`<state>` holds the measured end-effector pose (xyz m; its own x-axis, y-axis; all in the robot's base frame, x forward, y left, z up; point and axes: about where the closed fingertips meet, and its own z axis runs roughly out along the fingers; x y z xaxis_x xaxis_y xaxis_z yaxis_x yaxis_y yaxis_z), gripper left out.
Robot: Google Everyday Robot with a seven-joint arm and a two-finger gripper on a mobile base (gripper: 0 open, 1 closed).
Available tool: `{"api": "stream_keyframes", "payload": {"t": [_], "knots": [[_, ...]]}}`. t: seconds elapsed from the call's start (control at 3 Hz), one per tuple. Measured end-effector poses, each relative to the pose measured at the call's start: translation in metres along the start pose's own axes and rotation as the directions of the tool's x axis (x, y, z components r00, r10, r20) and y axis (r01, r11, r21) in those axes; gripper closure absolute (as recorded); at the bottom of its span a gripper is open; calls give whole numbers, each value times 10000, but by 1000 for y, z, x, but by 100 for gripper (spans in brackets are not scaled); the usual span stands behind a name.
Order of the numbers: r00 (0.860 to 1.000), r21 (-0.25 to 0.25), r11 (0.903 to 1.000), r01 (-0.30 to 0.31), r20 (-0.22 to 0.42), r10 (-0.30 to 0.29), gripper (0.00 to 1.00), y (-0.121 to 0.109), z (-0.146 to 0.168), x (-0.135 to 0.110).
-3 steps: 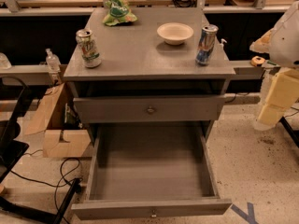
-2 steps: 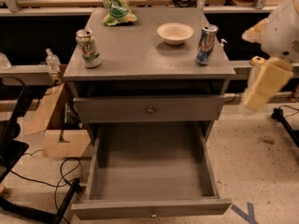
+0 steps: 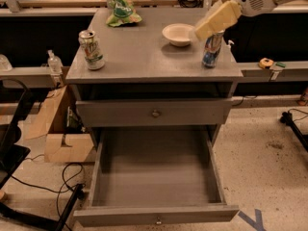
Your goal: Place 7up can into middle drawer
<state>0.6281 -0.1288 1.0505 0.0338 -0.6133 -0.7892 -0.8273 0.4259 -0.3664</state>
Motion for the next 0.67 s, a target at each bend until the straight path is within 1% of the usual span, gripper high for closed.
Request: {"api": "stream_keyframes", "payload": {"t": [0.33,0.67], "knots": [[9625,-23,9954,-959,2546,933,0,-12,38,-60],[9501,140,9940,-1088,2954,998,0,-16,41,-75]]}}
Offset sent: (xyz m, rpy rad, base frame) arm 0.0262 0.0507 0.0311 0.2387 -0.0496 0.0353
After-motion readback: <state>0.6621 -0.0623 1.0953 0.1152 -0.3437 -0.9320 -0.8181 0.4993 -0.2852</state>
